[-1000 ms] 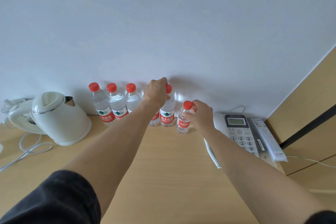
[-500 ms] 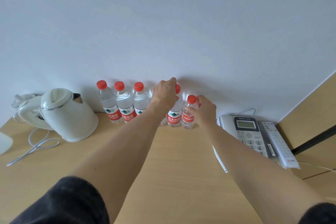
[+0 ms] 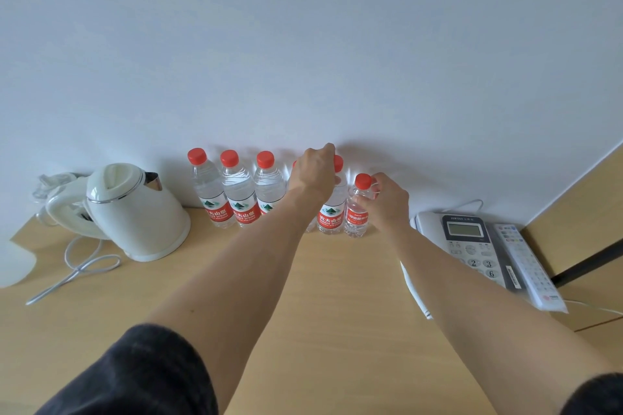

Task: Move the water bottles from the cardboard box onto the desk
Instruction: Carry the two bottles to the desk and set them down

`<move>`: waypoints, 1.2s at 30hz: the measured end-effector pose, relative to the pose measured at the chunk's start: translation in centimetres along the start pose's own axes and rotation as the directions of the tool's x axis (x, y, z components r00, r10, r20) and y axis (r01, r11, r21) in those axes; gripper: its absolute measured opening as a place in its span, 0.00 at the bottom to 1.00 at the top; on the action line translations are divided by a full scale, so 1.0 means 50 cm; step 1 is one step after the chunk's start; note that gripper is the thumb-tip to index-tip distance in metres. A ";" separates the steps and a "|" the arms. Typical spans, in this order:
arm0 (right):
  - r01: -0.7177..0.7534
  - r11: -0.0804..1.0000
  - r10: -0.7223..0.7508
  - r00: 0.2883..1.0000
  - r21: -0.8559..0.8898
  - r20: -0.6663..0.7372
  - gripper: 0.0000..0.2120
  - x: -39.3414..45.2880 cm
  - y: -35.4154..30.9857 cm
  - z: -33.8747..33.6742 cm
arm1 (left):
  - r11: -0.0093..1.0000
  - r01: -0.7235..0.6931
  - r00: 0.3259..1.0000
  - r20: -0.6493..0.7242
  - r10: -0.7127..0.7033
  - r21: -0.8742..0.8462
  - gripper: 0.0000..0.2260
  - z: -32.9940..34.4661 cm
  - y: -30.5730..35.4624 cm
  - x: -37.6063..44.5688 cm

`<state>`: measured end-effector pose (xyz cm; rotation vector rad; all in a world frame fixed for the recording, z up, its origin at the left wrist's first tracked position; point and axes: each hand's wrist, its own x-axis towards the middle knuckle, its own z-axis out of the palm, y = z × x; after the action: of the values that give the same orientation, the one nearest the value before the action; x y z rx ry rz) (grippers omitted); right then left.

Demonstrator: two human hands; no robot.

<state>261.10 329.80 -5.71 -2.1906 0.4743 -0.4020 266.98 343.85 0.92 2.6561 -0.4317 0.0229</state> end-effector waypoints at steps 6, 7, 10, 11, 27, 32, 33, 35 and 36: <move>-0.009 1.000 0.009 1.000 -0.009 0.014 0.18 -0.001 0.003 -0.002 | 1.000 0.003 1.000 0.010 -0.003 0.017 0.13 -0.003 0.005 0.002; -0.013 1.000 0.013 1.000 -0.009 0.017 0.18 -0.001 0.004 -0.002 | 1.000 0.001 1.000 0.013 -0.001 0.019 0.13 -0.003 0.004 0.002; -0.027 1.000 0.028 0.999 -0.011 0.027 0.18 0.002 0.004 -0.002 | 1.000 -0.007 1.000 0.014 0.006 0.026 0.13 -0.005 0.004 0.002; -0.030 0.999 0.030 0.999 -0.012 0.030 0.18 0.003 0.003 -0.002 | 1.000 -0.006 1.000 0.015 0.006 0.026 0.13 -0.005 0.004 0.002; -0.045 0.996 0.051 0.996 -0.080 0.073 0.18 0.014 0.005 -0.007 | 0.998 -0.024 0.999 0.036 0.022 0.055 0.12 -0.009 0.001 0.000; -0.065 0.995 0.072 0.994 -0.080 0.078 0.18 0.012 0.006 -0.005 | 0.998 -0.024 0.999 0.049 0.022 0.054 0.12 -0.010 0.002 -0.002; -0.071 0.994 0.078 0.994 -0.080 0.078 0.18 0.012 0.004 -0.006 | 0.999 -0.021 0.998 0.058 0.018 0.049 0.12 -0.011 0.003 -0.004; -0.079 0.992 0.087 0.992 -0.095 0.088 0.18 0.011 0.003 -0.008 | 0.999 -0.011 0.997 0.076 0.008 0.042 0.12 -0.011 0.004 -0.008; -0.076 0.991 0.087 0.991 -0.115 0.098 0.18 0.011 0.002 -0.011 | 0.999 -0.009 0.997 0.082 0.005 0.045 0.12 -0.011 0.005 -0.010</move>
<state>261.35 329.12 -5.38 -2.2774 0.5383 -0.2217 266.47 344.02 1.46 2.7074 -0.4727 -0.0749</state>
